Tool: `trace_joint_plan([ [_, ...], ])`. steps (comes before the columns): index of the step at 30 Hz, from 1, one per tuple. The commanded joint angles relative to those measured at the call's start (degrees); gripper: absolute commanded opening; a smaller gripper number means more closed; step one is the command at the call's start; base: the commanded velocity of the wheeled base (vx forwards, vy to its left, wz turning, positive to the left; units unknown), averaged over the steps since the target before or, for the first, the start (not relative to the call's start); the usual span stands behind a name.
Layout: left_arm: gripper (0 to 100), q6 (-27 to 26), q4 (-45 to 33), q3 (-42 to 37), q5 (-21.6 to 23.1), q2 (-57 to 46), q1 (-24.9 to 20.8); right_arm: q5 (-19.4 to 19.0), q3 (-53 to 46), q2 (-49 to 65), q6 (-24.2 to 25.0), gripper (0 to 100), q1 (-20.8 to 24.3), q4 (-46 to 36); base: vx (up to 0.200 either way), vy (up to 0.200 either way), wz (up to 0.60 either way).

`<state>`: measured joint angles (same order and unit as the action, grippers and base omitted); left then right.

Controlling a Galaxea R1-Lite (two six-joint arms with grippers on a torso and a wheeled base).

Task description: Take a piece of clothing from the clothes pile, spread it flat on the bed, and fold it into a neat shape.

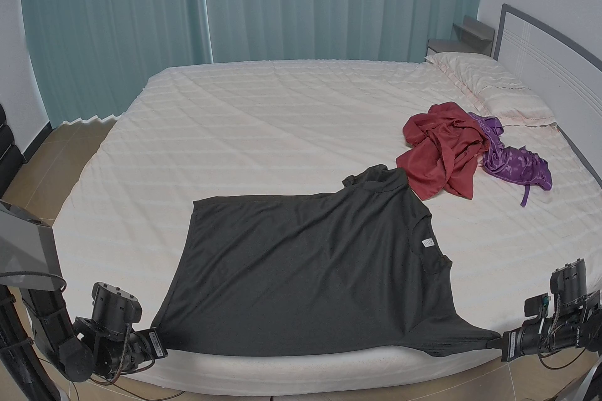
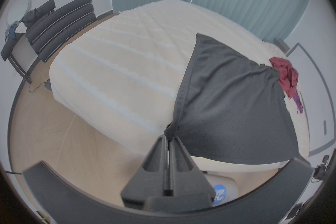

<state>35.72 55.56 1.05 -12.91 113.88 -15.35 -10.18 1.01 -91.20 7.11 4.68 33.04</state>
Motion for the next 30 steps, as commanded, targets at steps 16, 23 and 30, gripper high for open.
trace_joint_plan([
  [16, 0, 0.58, -16.63, -1.05, -0.54, -0.07, -7.5, 0.6, -0.92, 2.43, -5.53, 0, -0.55, -9.83, 0.0, 0.0, 0.0],
  [23, 0, 0.32, -14.17, -0.43, -1.86, -2.53, -6.71, 0.25, 1.89, 5.15, -5.26, 0, -0.55, -9.83, 0.0, 0.0, 0.0],
  [30, 0, 0.14, -10.39, 4.66, -2.21, -5.25, -2.58, 0.07, 7.78, 8.05, -4.21, 0, -0.55, -10.01, 0.0, 0.0, 0.0],
])
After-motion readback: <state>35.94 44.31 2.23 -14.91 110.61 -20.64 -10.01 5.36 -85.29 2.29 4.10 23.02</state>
